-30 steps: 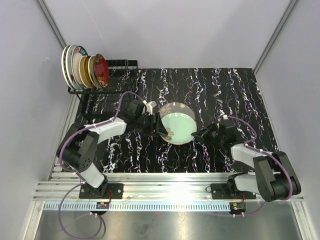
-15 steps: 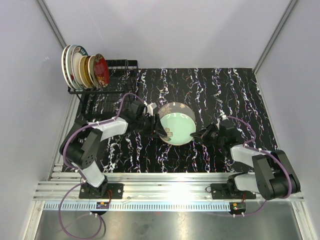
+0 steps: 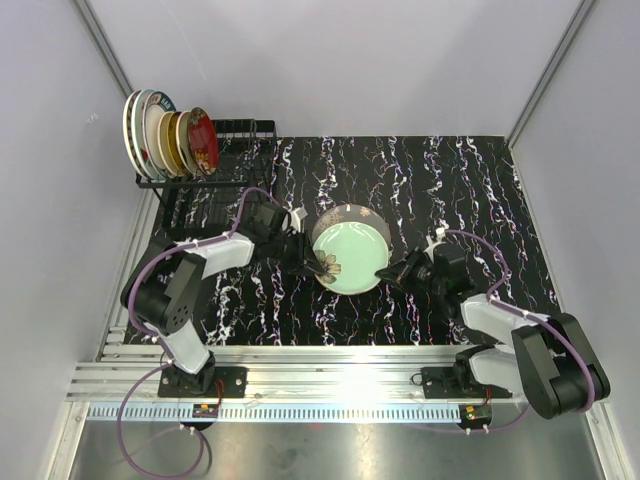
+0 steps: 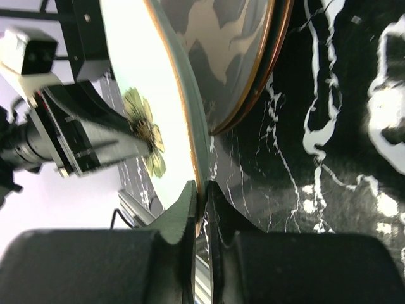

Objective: Load the plates into the dish rack
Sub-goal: Pass the plate from the right arm to the left

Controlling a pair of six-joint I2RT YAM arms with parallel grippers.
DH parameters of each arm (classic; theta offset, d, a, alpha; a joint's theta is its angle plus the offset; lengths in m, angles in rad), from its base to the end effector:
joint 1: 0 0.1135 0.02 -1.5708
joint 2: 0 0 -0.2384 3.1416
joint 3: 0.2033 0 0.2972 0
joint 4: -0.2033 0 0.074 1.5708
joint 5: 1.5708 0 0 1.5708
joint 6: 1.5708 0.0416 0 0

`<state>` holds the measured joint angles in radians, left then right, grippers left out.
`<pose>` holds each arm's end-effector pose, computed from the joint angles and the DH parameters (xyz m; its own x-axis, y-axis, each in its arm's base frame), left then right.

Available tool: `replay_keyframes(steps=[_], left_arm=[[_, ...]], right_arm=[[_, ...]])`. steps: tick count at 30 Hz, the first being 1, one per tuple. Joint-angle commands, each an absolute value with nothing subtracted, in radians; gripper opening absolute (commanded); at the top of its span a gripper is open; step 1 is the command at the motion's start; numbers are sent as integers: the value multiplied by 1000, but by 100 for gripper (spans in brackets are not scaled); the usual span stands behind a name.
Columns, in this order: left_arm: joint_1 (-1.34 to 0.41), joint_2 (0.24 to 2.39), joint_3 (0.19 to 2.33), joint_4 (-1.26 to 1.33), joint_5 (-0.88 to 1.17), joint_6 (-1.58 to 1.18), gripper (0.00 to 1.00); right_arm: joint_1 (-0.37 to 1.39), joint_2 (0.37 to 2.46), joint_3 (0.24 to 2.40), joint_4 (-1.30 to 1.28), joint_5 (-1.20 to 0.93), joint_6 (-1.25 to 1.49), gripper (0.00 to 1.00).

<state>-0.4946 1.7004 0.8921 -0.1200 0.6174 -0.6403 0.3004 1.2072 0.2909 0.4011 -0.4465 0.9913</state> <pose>0.3054 -0.1920 0.0945 -0.9787 -0.0256 -0.2036 0.1342 0.6705 -0.7297 0.2402 0.0932 0.0870 -0.7814 0.5481 -0.2985 0.0511 0.5329 0.8446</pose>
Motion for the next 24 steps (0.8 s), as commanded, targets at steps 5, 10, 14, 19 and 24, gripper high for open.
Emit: replay_keyframes(steps=[5, 10, 14, 19, 24], left_arm=[[-499, 1635, 924, 49, 703, -675, 26], [-485, 1580, 896, 126, 716, -699, 26], [-477, 1546, 882, 169, 733, -710, 25], [-460, 1490, 838, 259, 738, -756, 21], [-448, 1459, 810, 344, 768, -804, 19]], right_arm=[[382, 1132, 299, 532, -561, 1026, 0], [385, 1108, 310, 523, -561, 1043, 0], [387, 1085, 325, 503, -546, 1048, 0], [387, 1071, 356, 495, -538, 1058, 0], [387, 1065, 368, 525, -523, 1100, 0]])
